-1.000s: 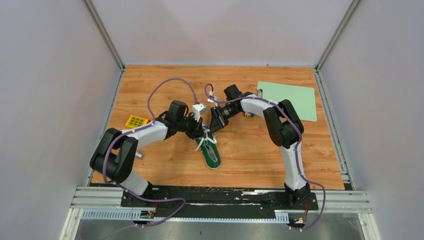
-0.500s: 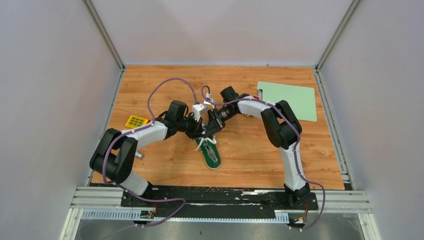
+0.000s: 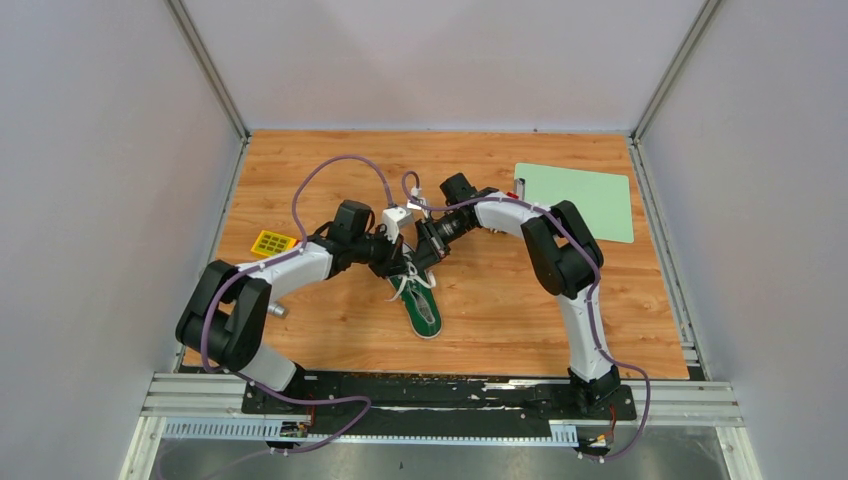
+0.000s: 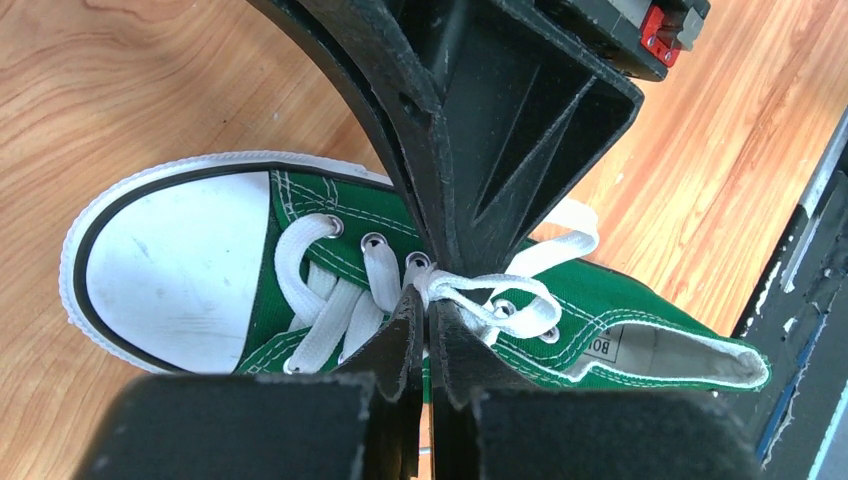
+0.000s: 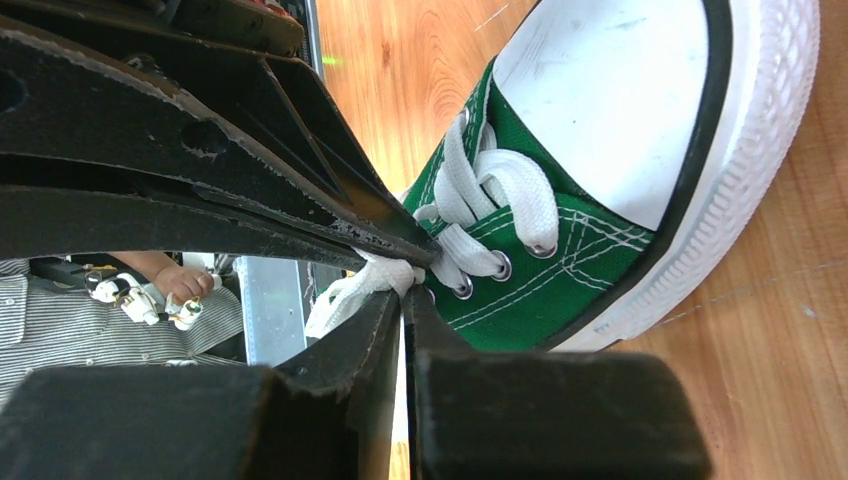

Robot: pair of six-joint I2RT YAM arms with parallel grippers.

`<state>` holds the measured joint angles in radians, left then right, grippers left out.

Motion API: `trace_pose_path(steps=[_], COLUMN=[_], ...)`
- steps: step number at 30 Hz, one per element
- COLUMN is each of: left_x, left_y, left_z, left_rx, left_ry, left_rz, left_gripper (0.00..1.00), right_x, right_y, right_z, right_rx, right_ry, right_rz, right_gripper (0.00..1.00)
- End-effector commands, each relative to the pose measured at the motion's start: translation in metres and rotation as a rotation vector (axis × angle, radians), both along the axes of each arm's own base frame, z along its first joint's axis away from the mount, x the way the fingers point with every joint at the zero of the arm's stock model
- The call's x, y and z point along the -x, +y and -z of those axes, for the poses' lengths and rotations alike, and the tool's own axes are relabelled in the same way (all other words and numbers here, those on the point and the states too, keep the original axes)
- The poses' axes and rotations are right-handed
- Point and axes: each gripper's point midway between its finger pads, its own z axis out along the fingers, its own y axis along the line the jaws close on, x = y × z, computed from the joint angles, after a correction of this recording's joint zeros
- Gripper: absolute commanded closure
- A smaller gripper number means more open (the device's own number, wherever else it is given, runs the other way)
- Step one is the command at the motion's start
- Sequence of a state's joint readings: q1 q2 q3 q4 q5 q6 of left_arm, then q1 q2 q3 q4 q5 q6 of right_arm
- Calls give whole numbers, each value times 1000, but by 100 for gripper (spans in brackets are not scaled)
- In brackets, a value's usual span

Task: Tie the shoes
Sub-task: Cross the shoelace with the shoelace.

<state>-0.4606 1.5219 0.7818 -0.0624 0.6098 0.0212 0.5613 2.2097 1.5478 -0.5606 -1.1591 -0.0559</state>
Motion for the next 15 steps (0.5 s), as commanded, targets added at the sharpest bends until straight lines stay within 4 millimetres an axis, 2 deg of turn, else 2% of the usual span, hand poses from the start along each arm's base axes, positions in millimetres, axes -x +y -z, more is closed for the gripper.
trace_pose_path(steps=[1, 8, 15], left_x=[-1, 1, -3], left_y=[0, 1, 0], left_z=[-12, -8, -2], left_rx=[4, -6, -15], left_ry=[-45, -37, -22], left_rz=[26, 27, 14], left_gripper=[100, 100, 100], right_x=[-2, 11, 17], right_y=[7, 4, 2], right_z=[-25, -44, -49], right_rx=[-69, -125, -147], right_ry=[-41, -4, 19], right_rz=[-20, -46, -58], right_gripper=[94, 96, 96])
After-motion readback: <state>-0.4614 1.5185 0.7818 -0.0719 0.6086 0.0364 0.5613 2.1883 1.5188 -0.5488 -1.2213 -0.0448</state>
